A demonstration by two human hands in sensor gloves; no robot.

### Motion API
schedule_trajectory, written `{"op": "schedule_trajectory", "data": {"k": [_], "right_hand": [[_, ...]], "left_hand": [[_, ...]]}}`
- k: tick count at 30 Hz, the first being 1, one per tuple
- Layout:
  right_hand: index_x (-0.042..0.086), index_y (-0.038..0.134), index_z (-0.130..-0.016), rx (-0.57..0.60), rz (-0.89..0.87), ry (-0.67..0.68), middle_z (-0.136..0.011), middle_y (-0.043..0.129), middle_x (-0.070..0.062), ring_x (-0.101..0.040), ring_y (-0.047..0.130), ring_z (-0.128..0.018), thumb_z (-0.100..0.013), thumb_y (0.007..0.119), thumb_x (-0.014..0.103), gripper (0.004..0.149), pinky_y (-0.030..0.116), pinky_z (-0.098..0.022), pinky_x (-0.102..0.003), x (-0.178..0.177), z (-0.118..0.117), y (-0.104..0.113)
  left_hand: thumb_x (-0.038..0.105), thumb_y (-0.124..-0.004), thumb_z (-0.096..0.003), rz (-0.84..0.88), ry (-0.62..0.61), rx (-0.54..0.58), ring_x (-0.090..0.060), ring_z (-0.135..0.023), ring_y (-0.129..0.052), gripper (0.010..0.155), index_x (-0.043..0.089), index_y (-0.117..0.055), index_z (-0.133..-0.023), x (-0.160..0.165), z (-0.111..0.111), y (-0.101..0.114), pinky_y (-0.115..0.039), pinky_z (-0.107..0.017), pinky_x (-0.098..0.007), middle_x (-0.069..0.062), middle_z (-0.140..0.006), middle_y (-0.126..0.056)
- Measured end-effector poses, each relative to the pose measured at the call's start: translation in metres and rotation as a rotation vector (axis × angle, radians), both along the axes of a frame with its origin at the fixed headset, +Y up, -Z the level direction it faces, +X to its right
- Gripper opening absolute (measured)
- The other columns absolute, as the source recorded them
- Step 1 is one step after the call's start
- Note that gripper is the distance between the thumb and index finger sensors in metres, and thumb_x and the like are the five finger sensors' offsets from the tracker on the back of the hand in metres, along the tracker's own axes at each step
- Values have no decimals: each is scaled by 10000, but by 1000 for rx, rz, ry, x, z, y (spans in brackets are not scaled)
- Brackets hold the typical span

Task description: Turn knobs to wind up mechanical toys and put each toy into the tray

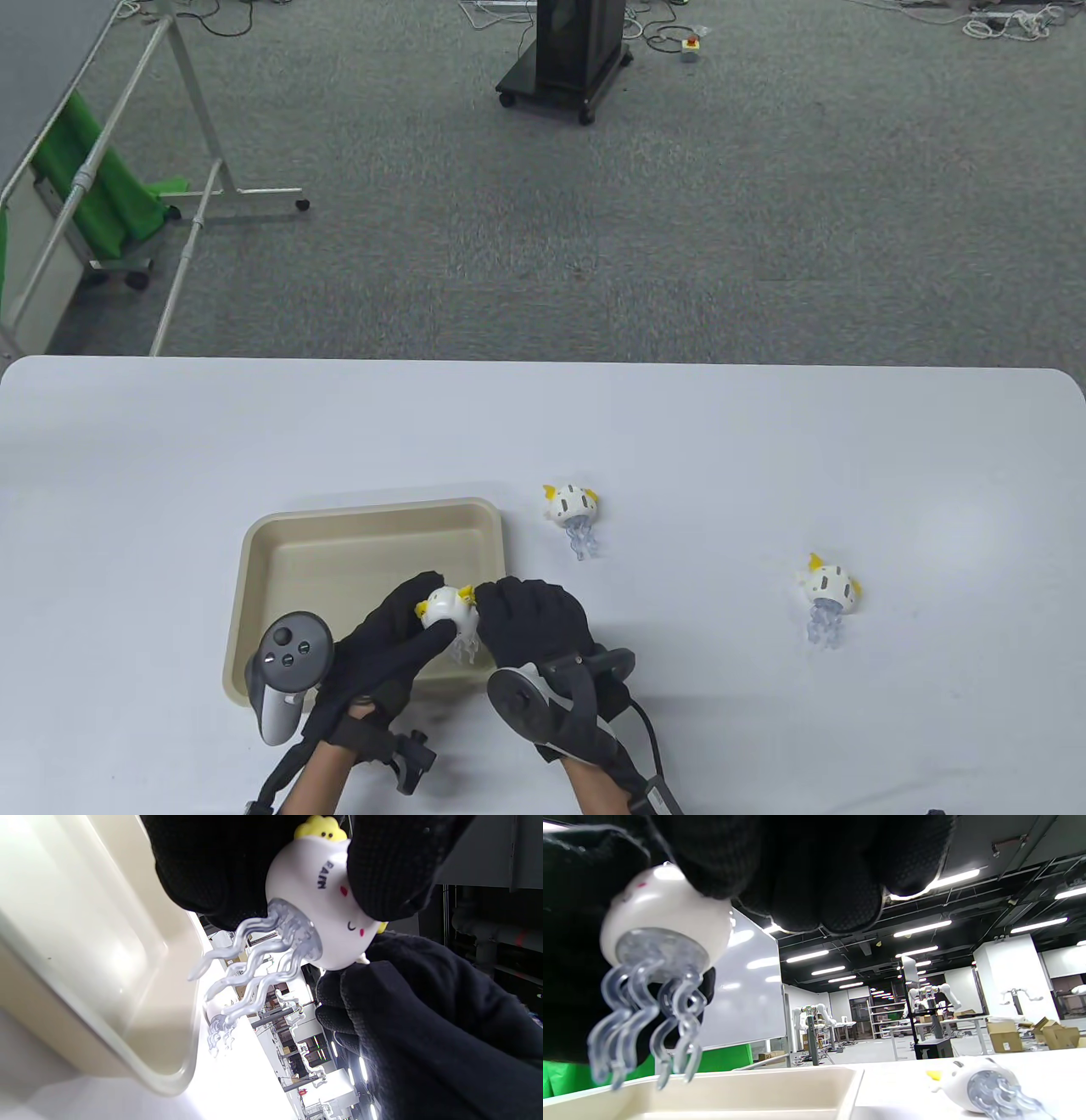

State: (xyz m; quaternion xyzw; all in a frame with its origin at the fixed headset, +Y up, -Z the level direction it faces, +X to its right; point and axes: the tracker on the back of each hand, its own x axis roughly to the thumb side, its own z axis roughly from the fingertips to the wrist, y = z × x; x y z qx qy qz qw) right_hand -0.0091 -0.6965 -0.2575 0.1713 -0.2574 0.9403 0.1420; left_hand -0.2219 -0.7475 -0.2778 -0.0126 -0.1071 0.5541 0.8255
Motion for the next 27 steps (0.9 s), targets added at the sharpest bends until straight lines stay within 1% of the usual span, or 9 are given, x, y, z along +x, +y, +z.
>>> {"op": "schedule_trajectory", "data": {"k": [2,5,7,9,10,14,20,23,27], "right_hand": [[308,781,-856,-15,-24,7,-858,872,11,-231,904,-738,-438,776,390,426,751,-655,-433,2,-1,0],[296,811,-833,-106,-106,43,-823,898,4,-239,921,-701,-439,765,403,410,764,-630,-440,8,-7,0],[252,830,-813,-204,-223,80,-767,928,-13,-249,939,-645,-442,758,412,410,777,-594,-449,14,-13,-1],[201,861,-773,-308,-430,115,-695,954,-42,-257,955,-570,-448,757,432,412,793,-545,-454,23,-19,-4],[177,881,-743,-333,-485,113,-654,967,-62,-265,961,-529,-446,765,434,410,797,-514,-462,25,-20,-4],[117,915,-622,-435,-649,71,-455,1005,-52,-211,988,-311,-431,781,449,406,853,-330,-423,35,-28,-13],[64,907,-511,-724,-1020,-65,-292,993,-51,-183,962,-137,-422,786,419,386,853,-174,-404,39,-33,-39],[65,903,-503,-775,-1066,-66,-274,992,-48,-175,958,-120,-422,783,417,380,852,-161,-397,40,-34,-44],[74,893,-548,-787,-1058,-13,-342,995,-46,-187,975,-180,-429,775,443,405,855,-202,-403,38,-35,-45]], "left_hand": [[506,-835,-469,-4,-2,2,-311,-903,-926,738,180,-668,-1110,1,0,0,-839,-680,-408,-74,-1041,-797],[495,-842,-464,-14,-7,7,-319,-901,-925,738,176,-675,-1108,1,0,0,-840,-675,-414,-81,-1039,-799],[494,-844,-460,-18,-17,13,-320,-900,-928,738,178,-679,-1107,0,0,1,-841,-675,-414,-81,-1039,-803],[491,-849,-458,2,-39,15,-320,-900,-928,739,177,-683,-1106,1,-1,3,-840,-676,-415,-79,-1038,-805],[488,-851,-458,4,-49,16,-324,-900,-928,736,177,-688,-1104,2,0,4,-841,-675,-418,-83,-1036,-807],[484,-850,-459,-43,-58,33,-323,-898,-929,732,178,-686,-1104,7,0,8,-842,-675,-416,-83,-1038,-804],[472,-861,-454,-68,-58,38,-331,-898,-928,729,179,-695,-1101,10,1,8,-841,-676,-420,-85,-1038,-805],[475,-860,-454,-91,-56,49,-328,-897,-930,730,180,-694,-1101,10,1,9,-842,-675,-420,-85,-1037,-807],[474,-868,-449,-85,-35,55,-323,-897,-934,729,188,-698,-1098,6,1,9,-845,-673,-416,-75,-1037,-812]]}}
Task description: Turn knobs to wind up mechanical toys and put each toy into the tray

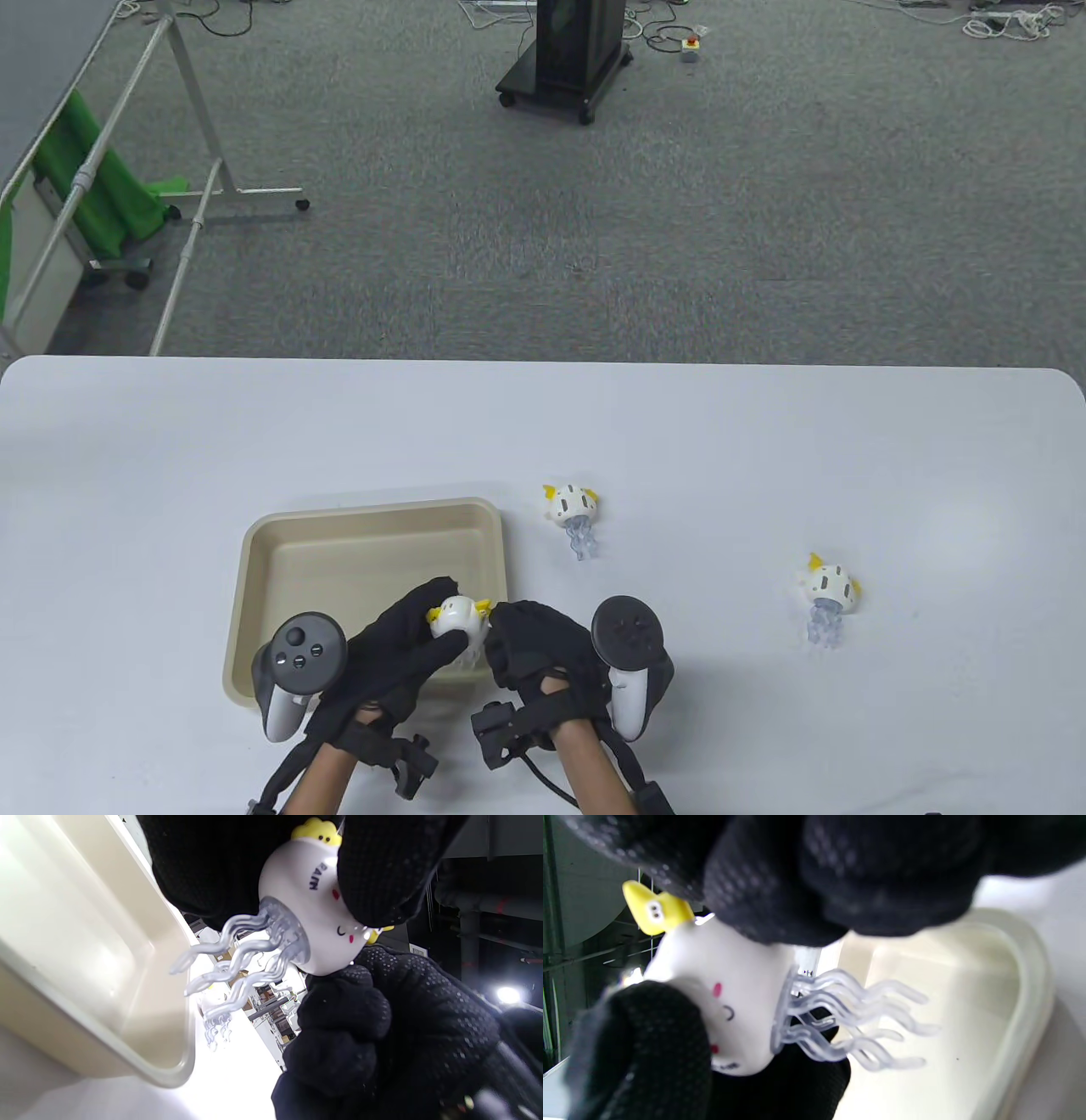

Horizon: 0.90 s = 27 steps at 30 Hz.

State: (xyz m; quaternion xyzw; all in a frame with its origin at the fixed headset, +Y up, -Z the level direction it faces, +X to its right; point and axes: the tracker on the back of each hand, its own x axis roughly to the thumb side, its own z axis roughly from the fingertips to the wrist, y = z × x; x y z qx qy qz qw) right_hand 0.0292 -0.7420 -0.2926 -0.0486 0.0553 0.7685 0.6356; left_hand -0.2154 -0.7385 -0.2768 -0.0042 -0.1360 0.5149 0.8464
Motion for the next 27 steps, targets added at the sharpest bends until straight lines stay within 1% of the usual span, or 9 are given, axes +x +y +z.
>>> {"op": "schedule_trajectory", "data": {"k": [3,6,8,9,11,14,18,23,27], "right_hand": [[111,891,-611,84,53,44,-434,1004,-46,-214,994,-275,-444,760,480,426,856,-276,-423,1,-2,4],[116,814,-774,223,183,12,-659,953,-81,-266,977,-486,-447,751,512,517,825,-425,-452,2,4,18],[132,742,-872,366,342,-3,-802,887,-91,-281,944,-622,-441,765,504,569,802,-518,-452,-1,10,30],[141,714,-901,444,456,-3,-845,860,-88,-284,925,-668,-438,772,496,587,788,-556,-454,-5,14,36],[164,677,-935,538,613,-3,-901,819,-76,-277,898,-729,-432,782,484,606,769,-605,-452,-12,20,41],[182,653,-956,645,808,16,-938,790,-67,-276,874,-775,-424,799,451,613,749,-645,-452,-26,28,43],[203,659,-952,724,944,30,-944,788,-51,-267,867,-791,-432,796,416,578,740,-663,-449,-38,34,42],[212,694,-921,777,1042,11,-908,820,-33,-248,887,-760,-448,775,387,511,752,-650,-438,-44,38,41],[211,710,-903,791,1064,1,-880,838,-24,-237,898,-736,-448,769,379,489,760,-640,-431,-44,39,41]], "left_hand": [[487,-858,-456,13,22,-1,-313,-898,-936,727,191,-692,-1099,-5,-1,-1,-849,-671,-409,-68,-1037,-814],[492,-857,-458,52,52,-15,-313,-897,-935,730,187,-690,-1100,-9,-1,-3,-847,-673,-408,-67,-1037,-812],[496,-853,-461,65,65,-20,-312,-897,-935,730,189,-686,-1102,-12,-1,-4,-848,-672,-406,-68,-1038,-809],[498,-852,-462,72,70,-23,-312,-897,-935,728,192,-686,-1101,-13,-1,-5,-848,-672,-405,-67,-1038,-809],[499,-851,-463,80,74,-28,-308,-898,-935,728,191,-684,-1101,-14,-2,-5,-848,-673,-403,-64,-1039,-809],[500,-850,-463,81,75,-29,-308,-899,-934,730,191,-681,-1103,-14,-2,-5,-848,-673,-404,-64,-1041,-806],[499,-852,-462,80,70,-33,-309,-896,-937,727,192,-687,-1100,-13,-2,-5,-850,-670,-403,-65,-1039,-810],[498,-852,-461,67,61,-33,-308,-889,-945,727,190,-690,-1100,-11,-1,-5,-856,-664,-400,-67,-1036,-816],[497,-852,-461,74,54,-42,-309,-884,-949,727,186,-694,-1098,-10,-1,-6,-860,-660,-399,-71,-1033,-819]]}}
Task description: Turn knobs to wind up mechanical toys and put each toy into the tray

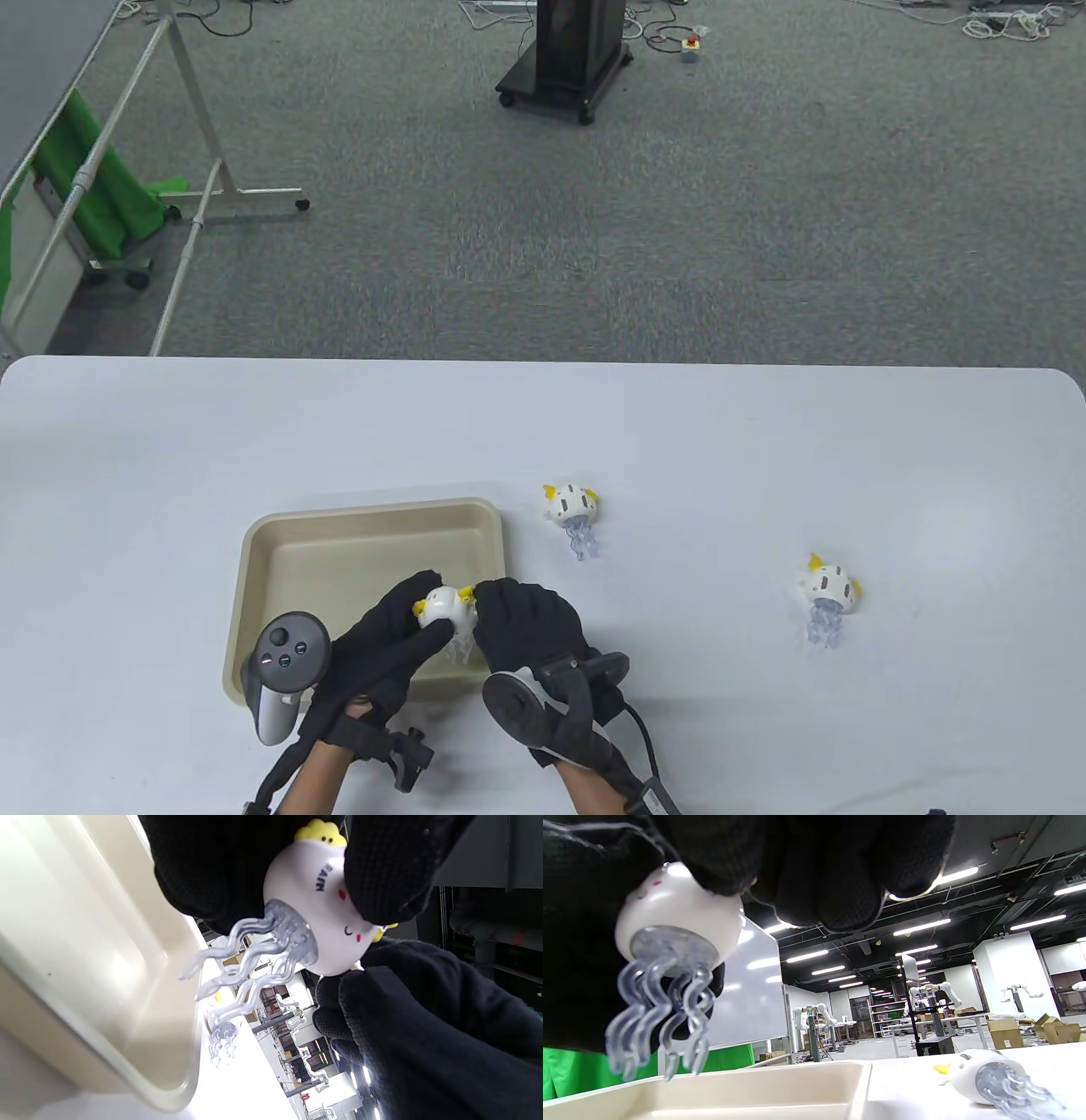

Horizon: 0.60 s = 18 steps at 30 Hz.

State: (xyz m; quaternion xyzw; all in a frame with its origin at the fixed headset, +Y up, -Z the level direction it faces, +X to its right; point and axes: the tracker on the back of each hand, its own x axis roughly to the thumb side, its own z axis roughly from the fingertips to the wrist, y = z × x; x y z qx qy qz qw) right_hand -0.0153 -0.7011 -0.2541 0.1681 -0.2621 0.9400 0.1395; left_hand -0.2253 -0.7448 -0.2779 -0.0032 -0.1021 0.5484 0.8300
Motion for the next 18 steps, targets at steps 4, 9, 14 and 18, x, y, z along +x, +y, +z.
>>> {"op": "schedule_trajectory", "data": {"k": [4,9,14,18], "right_hand": [[211,735,-887,-1,-39,19,-864,858,-17,-217,913,-729,-448,767,360,464,775,-649,-413,3,0,2],[220,783,-848,-129,-180,47,-807,897,-20,-215,935,-671,-439,746,362,434,791,-614,-418,13,-10,2],[124,883,-719,-424,-581,61,-578,982,-64,-227,985,-425,-436,768,410,418,842,-417,-434,32,-29,-11],[79,929,-571,-664,-908,-13,-378,1004,-60,-190,983,-217,-426,794,426,400,862,-240,-404,43,-39,-33]], "left_hand": [[494,-850,-462,16,-10,-13,-309,-885,-949,725,186,-692,-1099,2,0,0,-862,-661,-396,-70,-1035,-818],[485,-853,-459,16,-19,-17,-316,-877,-953,723,181,-697,-1096,3,0,0,-865,-657,-396,-78,-1030,-822],[477,-859,-454,-18,-29,4,-318,-883,-950,726,183,-696,-1098,6,1,3,-863,-660,-400,-77,-1035,-819],[469,-863,-453,-70,-46,19,-321,-890,-944,726,187,-693,-1100,11,1,5,-860,-666,-401,-72,-1043,-812]]}}
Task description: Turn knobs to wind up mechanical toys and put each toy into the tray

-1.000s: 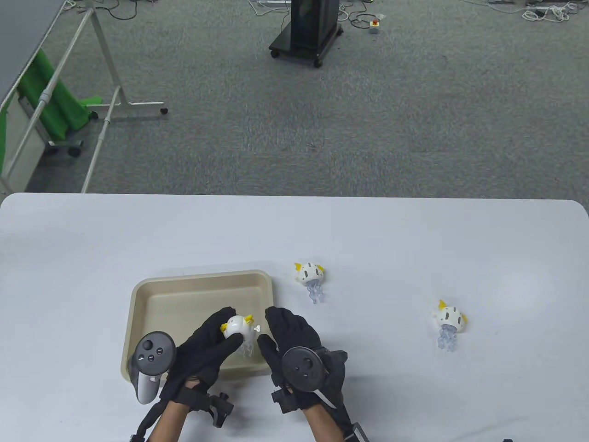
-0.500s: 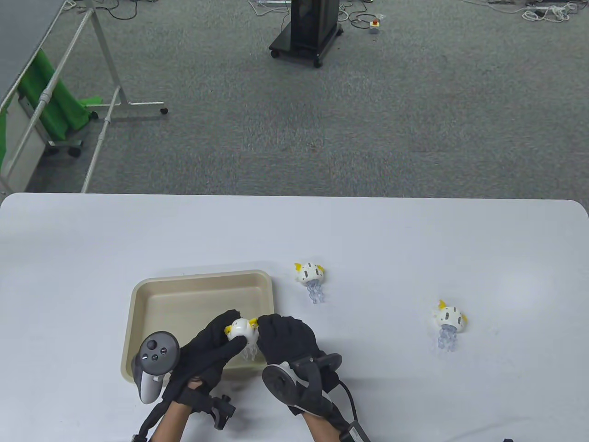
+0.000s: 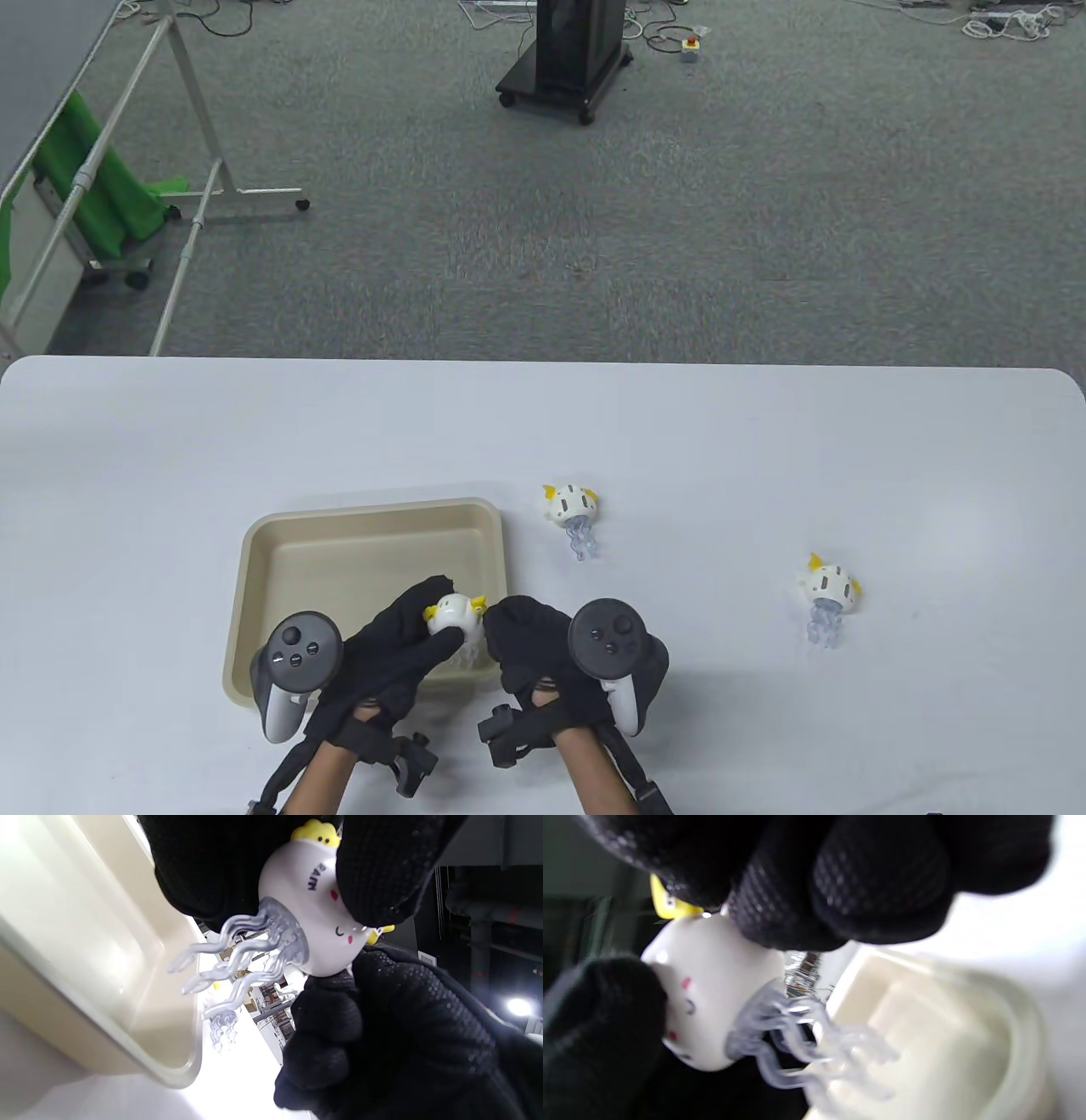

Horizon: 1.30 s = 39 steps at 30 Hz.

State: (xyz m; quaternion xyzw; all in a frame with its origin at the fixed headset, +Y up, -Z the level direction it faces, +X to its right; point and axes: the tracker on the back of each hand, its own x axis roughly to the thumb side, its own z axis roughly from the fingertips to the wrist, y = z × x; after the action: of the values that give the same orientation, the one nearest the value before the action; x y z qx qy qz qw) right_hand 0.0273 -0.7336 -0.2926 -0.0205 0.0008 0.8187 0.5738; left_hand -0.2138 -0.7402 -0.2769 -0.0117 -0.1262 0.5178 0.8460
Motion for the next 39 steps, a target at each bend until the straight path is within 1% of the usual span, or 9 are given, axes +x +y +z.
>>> {"op": "schedule_trajectory", "data": {"k": [4,9,11,13,17,21,24,28,39], "right_hand": [[61,917,-516,-207,-169,-75,-302,995,-54,-178,966,-139,-417,795,413,386,856,-169,-395,2,2,-15],[71,902,-550,-201,-232,-10,-346,993,-51,-182,973,-182,-432,787,439,403,857,-203,-399,2,0,-17],[84,897,-587,-144,-188,41,-403,997,-56,-206,986,-240,-437,781,449,411,854,-248,-417,2,-1,-13],[109,875,-655,-31,-99,28,-508,989,-61,-228,993,-337,-452,761,476,435,850,-316,-430,4,1,-3],[140,692,-907,229,175,24,-852,831,-99,-290,901,-669,-451,751,520,596,768,-555,-465,0,10,19],[194,613,-973,502,576,24,-978,734,-69,-278,832,-815,-441,774,477,624,715,-674,-457,-14,25,34],[210,587,-989,622,823,34,-1011,699,-57,-273,801,-858,-425,794,470,654,687,-711,-457,-27,33,35],[224,582,-991,692,960,37,-1018,695,-40,-259,796,-871,-414,798,480,667,682,-724,-448,-37,39,31],[215,644,-943,746,1016,-2,-945,771,-22,-225,853,-799,-456,772,391,534,723,-690,-424,-46,43,30]], "left_hand": [[469,-861,-452,-43,-13,12,-322,-894,-943,728,188,-692,-1102,3,1,0,-860,-667,-402,-71,-1045,-812],[471,-862,-454,-7,-1,11,-320,-892,-943,725,189,-693,-1101,0,1,2,-858,-666,-402,-72,-1045,-811],[472,-867,-452,6,18,15,-320,-888,-948,723,192,-700,-1097,-3,1,2,-860,-663,-402,-69,-1041,-817],[482,-859,-459,31,32,6,-312,-890,-947,724,192,-692,-1101,-6,1,2,-860,-665,-398,-68,-1042,-814],[485,-855,-462,62,51,3,-312,-888,-947,724,189,-689,-1101,-11,0,1,-860,-664,-396,-70,-1040,-814],[489,-851,-466,86,65,-2,-312,-891,-943,723,191,-683,-1104,-13,0,1,-858,-666,-395,-67,-1043,-810],[489,-851,-466,90,62,-6,-309,-893,-942,725,191,-681,-1105,-13,0,1,-857,-667,-395,-67,-1045,-807],[489,-851,-466,82,59,-9,-310,-891,-943,721,193,-685,-1102,-12,1,0,-858,-666,-394,-67,-1043,-809],[487,-849,-467,89,41,-25,-312,-887,-946,722,190,-684,-1104,-9,0,-1,-860,-664,-394,-68,-1043,-810]]}}
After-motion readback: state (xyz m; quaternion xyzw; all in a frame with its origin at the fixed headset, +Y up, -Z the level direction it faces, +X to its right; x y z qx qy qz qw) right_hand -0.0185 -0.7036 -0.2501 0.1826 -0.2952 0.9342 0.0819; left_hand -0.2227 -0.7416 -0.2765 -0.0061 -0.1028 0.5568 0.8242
